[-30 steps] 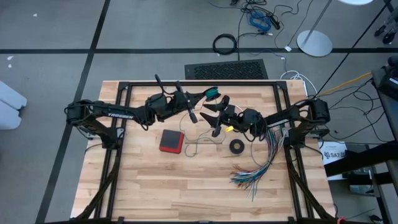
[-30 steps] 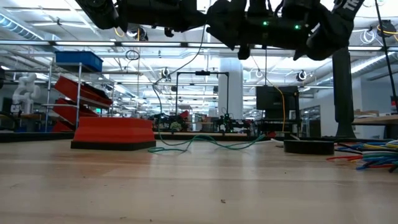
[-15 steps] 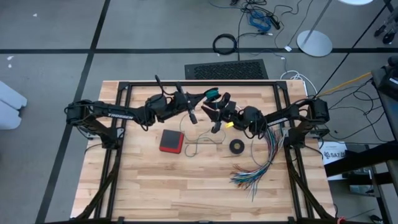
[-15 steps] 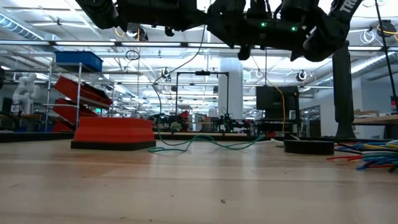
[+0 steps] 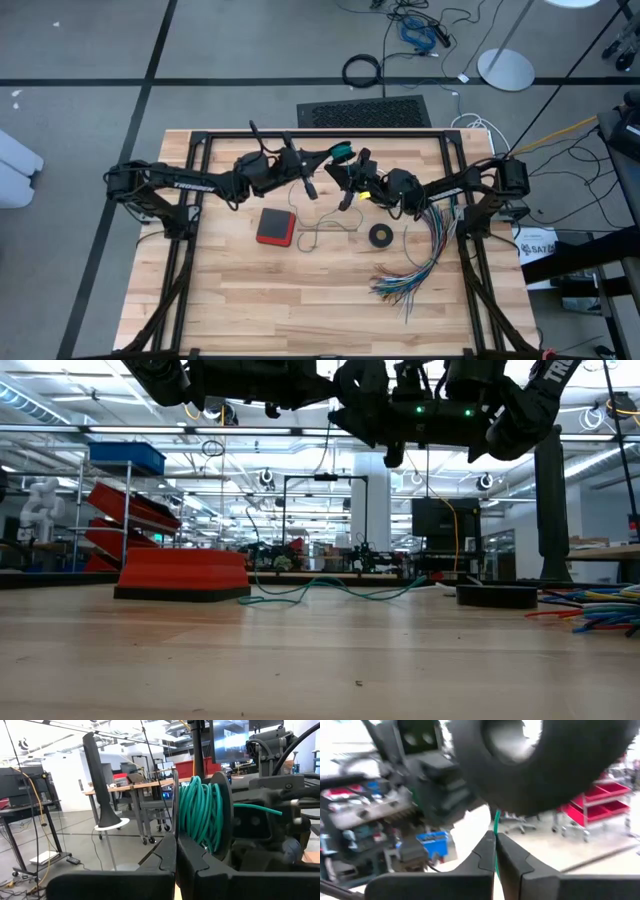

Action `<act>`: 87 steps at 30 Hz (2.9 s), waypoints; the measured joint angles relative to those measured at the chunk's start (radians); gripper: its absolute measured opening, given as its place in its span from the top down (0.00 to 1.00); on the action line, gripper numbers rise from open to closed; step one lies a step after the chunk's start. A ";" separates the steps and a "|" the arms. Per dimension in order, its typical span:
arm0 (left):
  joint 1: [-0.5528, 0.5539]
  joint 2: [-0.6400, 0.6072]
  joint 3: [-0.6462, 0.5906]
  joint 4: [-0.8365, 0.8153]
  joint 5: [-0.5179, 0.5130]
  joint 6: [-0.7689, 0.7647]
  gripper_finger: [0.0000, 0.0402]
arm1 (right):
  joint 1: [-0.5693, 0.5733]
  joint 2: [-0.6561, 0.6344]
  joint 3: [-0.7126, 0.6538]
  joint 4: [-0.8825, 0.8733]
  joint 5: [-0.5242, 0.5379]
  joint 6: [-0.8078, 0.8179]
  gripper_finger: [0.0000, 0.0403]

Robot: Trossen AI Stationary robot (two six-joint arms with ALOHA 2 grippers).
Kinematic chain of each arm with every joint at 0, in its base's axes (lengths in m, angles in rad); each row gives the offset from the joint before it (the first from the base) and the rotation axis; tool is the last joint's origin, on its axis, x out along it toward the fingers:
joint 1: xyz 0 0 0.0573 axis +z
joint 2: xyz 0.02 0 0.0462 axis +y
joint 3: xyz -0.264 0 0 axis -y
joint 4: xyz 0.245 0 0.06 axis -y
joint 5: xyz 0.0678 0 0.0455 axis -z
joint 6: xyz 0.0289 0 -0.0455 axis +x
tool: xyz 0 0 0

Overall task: Coiling cords
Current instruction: Uncoil the green wire cable from the spool

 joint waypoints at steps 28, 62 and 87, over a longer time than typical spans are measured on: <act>0.025 0.000 0.000 -0.237 -0.140 0.098 1.00 | 0.043 -0.261 -0.152 -0.260 0.433 -0.098 1.00; 0.068 0.000 0.000 -0.162 -0.133 0.058 1.00 | -0.013 -0.178 -0.046 -0.794 0.275 0.006 1.00; 0.112 0.000 0.000 -0.437 -0.240 0.190 1.00 | 0.064 -0.464 -0.046 -0.764 0.497 -0.223 1.00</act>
